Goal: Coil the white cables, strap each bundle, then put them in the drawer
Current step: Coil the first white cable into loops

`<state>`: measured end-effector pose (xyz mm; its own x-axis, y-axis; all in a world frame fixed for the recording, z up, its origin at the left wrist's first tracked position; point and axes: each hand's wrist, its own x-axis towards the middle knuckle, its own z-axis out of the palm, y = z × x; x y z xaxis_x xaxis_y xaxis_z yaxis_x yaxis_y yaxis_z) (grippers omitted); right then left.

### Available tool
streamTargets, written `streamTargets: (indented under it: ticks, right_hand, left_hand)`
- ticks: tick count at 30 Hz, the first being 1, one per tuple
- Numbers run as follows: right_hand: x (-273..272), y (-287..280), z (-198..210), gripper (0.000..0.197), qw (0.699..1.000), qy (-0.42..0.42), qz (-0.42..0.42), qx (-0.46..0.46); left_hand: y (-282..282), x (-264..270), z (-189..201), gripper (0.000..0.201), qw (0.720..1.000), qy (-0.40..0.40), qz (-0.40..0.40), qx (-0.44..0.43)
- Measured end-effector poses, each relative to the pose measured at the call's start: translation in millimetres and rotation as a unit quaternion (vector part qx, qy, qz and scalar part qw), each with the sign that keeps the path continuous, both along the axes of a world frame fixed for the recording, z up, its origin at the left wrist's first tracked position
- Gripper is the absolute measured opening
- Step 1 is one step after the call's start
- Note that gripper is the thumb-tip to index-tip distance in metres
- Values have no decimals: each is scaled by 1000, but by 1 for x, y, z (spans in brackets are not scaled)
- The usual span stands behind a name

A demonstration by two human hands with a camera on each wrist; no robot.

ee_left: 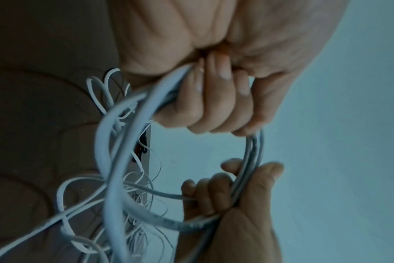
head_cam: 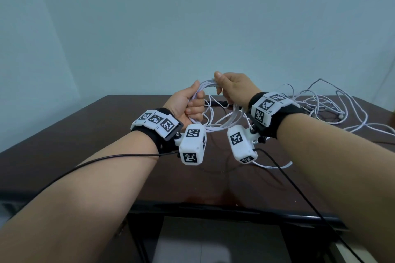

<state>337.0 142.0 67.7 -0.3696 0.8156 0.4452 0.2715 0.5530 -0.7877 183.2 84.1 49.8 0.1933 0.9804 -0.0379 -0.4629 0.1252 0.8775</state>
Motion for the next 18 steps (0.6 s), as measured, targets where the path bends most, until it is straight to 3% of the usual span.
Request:
streamTargets:
  ticks: [6,11,14,18]
  right_hand:
    - [7,-1,-5,61,995,-93,-17,-15]
    - [-2,5,-14,55,996,-22,-87,11]
    - [-6,11,-14,56,990,-31,-137,20]
    - [0,10,-13,59,996,-35,-87,2]
  left_hand:
    - [1,-8,0,58,998,-35,50,-11]
    - [1,-4,-1,56,999,-20,32,-10]
    - [0,0,1,58,999,-20,7,-29]
    - [1,2,0,66,997,-42,48,-48]
